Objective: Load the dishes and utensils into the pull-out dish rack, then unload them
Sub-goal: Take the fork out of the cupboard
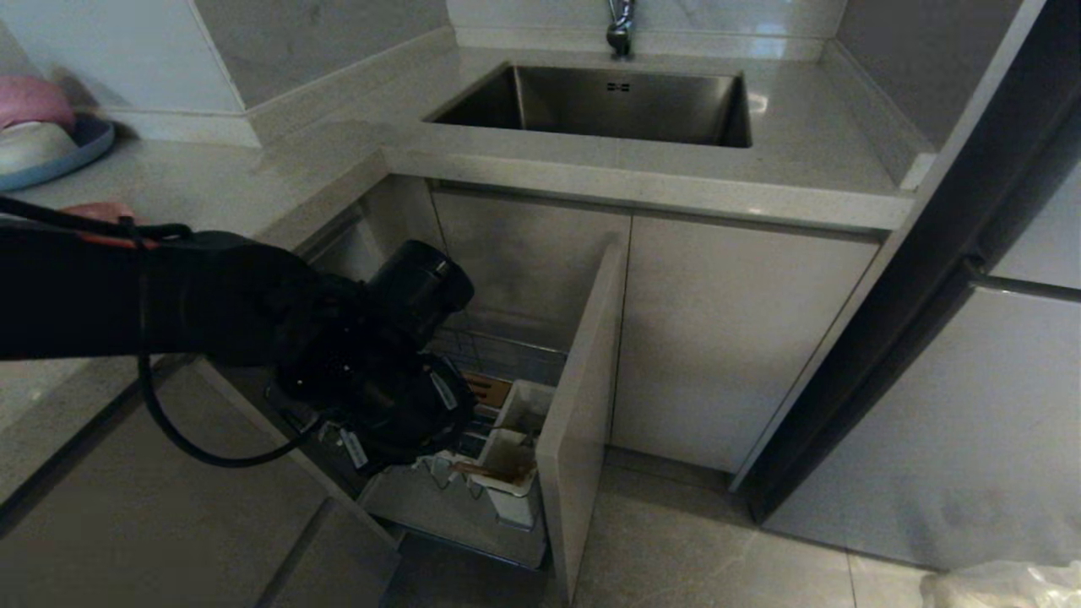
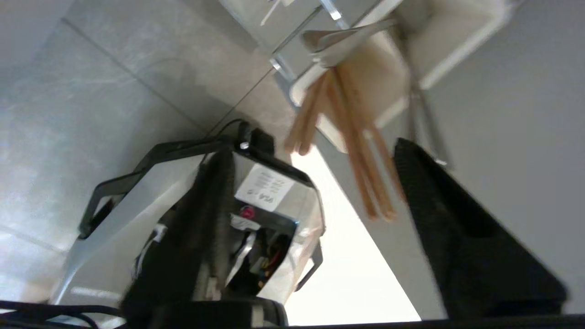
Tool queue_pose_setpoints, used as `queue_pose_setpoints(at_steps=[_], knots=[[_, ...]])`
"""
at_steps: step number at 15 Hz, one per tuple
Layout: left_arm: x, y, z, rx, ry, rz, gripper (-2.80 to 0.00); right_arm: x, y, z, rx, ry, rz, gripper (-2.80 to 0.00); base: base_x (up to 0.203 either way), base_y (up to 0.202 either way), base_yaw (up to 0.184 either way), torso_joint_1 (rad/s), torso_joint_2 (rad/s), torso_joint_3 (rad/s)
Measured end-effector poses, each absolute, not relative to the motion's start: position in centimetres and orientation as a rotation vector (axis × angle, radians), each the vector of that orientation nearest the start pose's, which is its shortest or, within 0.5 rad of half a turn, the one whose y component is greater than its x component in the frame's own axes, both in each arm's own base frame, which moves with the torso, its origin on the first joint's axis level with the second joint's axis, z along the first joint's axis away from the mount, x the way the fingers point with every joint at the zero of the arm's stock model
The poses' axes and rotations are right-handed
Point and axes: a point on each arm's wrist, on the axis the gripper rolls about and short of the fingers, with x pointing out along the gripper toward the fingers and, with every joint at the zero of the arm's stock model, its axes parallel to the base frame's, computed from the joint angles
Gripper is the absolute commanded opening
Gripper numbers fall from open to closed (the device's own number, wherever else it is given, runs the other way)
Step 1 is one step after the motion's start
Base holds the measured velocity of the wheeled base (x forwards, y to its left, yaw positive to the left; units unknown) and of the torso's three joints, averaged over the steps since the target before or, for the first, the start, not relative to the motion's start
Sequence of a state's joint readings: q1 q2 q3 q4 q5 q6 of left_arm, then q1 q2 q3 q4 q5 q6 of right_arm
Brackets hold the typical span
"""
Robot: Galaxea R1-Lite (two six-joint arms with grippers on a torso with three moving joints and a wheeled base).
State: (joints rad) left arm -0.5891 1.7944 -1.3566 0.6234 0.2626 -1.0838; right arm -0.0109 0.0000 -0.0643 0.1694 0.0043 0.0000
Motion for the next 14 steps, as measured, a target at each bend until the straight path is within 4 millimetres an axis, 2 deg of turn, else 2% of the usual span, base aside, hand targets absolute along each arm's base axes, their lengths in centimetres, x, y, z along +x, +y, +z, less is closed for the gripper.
queue_pose_setpoints(at_steps=[8, 14], knots=[[28.0, -18.0, 15.4, -0.508, 1.104, 0.279, 0.00, -2.9, 0.0, 7.6, 0.000, 0.105, -0.007, -2.80, 0.000, 0.000, 0.000, 0.000, 0.00, 0.000], [29.3, -18.4, 13.5, -0.509, 1.109, 0.293, 0.00, -2.9, 0.0, 7.6, 0.001, 0.105, -0.007, -2.80, 0.000, 0.000, 0.000, 0.000, 0.00, 0.000]])
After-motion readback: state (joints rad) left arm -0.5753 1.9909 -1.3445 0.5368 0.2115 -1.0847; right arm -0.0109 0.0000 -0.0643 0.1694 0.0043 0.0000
